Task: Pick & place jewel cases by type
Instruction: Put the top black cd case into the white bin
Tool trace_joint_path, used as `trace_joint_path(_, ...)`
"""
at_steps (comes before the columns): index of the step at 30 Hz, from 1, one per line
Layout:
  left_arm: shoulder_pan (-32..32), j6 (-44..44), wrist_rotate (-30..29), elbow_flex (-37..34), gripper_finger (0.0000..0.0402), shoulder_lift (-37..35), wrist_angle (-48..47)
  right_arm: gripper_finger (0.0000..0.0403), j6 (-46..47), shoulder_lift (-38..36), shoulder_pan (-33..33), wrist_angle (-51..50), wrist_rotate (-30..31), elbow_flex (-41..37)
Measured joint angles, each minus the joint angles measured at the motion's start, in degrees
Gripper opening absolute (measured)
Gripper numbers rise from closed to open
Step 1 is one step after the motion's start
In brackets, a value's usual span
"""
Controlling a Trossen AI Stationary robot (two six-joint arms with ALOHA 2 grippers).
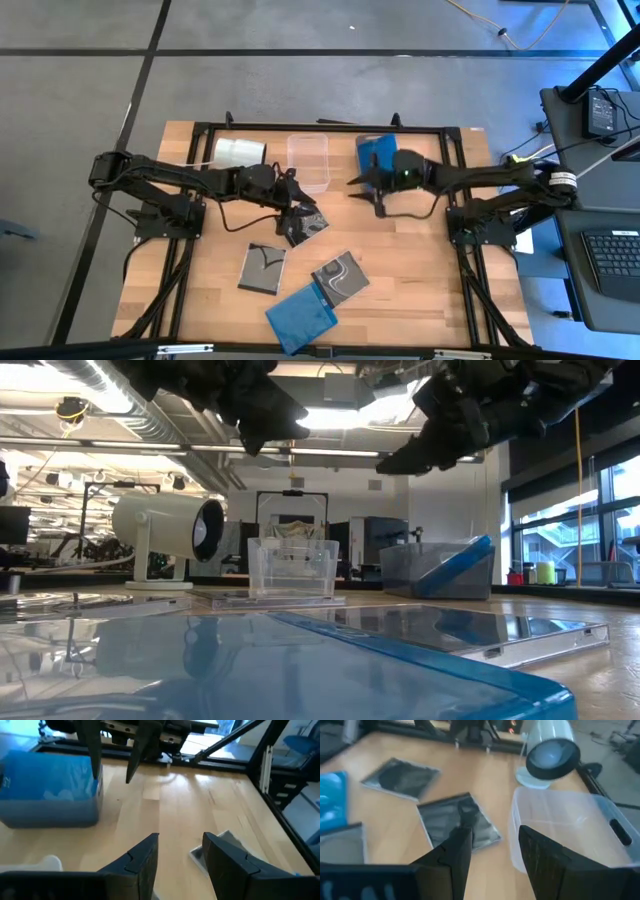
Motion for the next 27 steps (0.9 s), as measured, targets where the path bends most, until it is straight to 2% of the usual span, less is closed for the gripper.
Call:
trace_joint_path(5, -1.34, -0.06, -0.44, 0.00, 0.0151, 0.02, -3.83, 0.0168, 1.27, 4.01, 4.47, 1.66, 5.29, -0.07)
trace_joint_path(15, -4.44, -0.33, -2.32, 0.00, 0.0161, 0.02, -3.63, 0.0168, 3.85, 18.63, 9.04, 12.30, 7.75, 0.41)
trace_joint_path(21, -6.03, -0.06, -5.86, 0.00, 0.0196, 0.02, -3.52, 0.0168, 4.59, 26.59, 10.29, 12.90, 9.12, 4.16)
trace_joint_path(27, -7.61, 2.46, -6.08, -0.05, 0.0227, 1.30, -4.18, 0.0168, 4.61, 31.49, 11.14, 12.48, 9.09, 7.31)
